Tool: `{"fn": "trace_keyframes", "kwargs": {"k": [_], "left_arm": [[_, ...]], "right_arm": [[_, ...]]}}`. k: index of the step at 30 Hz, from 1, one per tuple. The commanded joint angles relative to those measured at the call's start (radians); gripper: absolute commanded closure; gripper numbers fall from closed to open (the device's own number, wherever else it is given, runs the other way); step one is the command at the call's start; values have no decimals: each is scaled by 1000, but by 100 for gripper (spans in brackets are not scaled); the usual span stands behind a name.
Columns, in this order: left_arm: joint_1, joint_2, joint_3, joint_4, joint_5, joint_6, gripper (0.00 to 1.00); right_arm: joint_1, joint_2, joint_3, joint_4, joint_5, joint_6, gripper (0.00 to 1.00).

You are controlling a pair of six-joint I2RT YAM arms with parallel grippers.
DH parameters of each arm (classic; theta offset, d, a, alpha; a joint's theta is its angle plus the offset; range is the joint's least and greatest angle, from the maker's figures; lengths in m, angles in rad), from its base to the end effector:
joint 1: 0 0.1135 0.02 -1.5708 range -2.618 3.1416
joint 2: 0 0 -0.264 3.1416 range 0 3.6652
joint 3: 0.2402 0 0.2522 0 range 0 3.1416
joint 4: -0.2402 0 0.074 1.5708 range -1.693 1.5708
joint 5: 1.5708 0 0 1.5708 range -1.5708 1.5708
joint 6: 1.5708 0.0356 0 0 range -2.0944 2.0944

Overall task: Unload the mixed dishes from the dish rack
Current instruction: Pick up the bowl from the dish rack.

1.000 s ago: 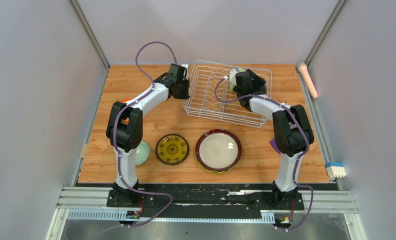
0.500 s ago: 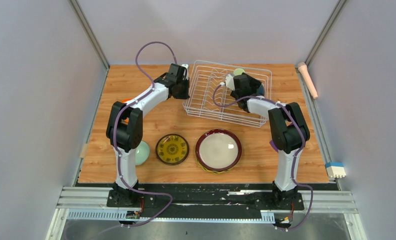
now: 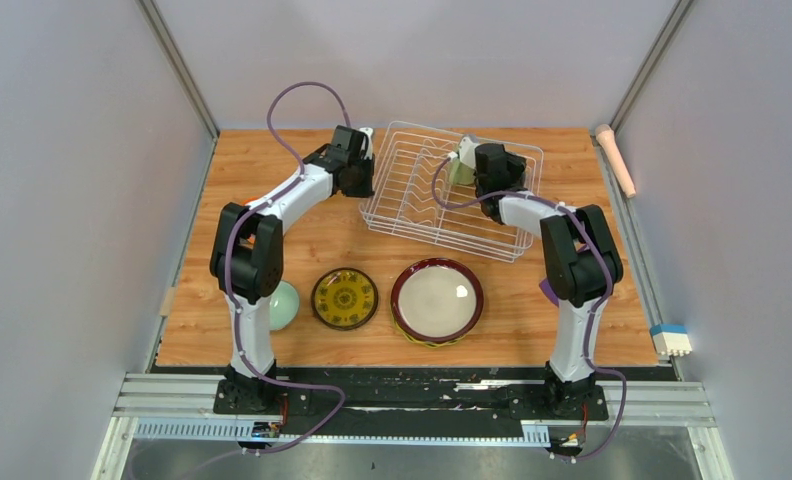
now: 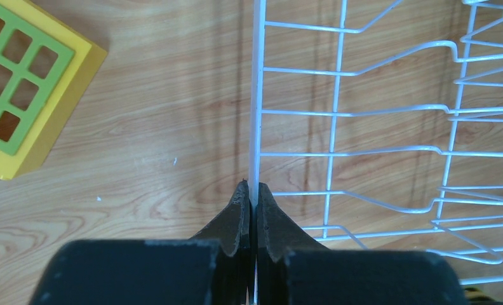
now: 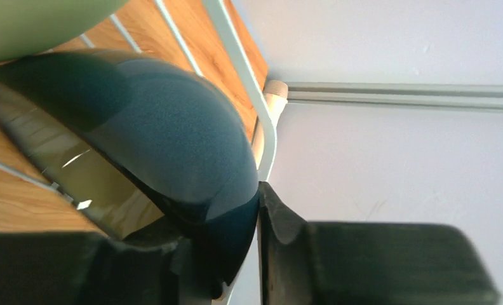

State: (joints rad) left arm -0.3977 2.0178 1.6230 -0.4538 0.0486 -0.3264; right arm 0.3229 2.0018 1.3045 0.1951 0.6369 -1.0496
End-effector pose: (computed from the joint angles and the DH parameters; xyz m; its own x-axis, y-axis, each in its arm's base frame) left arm 0.4195 -0.1781 0.2305 -0.7888 -0.0160 -0.6144 0.1727 0.9536 -0.2465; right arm 0.4302 0.1216 0.1927 -0.4348 -0.8807 -0.1882 -0.2767 0.3295 -0.9027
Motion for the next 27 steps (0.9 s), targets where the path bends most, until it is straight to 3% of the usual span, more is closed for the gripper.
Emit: {"fn": "trace_keyframes", "kwargs": {"k": [1,8,14,22,27], "left_arm": [[3,-2,-19,-65,13,0,100],[3,4,-18,-69,12,-6,100],[3,3,-16,-71,11,-11,100],[3,11,-8,-69,13,-27,100],[3,22,10,-68,33,-45,88]], "right_arm": [[43,-51,-50,57,22,47,80],[44,-60,-77,175,89,4,99],[45,-72,-103,315,143,-75,100],[50,-205,-112,391,167,-81,100],[54,-323,-141,354,161,9,100]]}}
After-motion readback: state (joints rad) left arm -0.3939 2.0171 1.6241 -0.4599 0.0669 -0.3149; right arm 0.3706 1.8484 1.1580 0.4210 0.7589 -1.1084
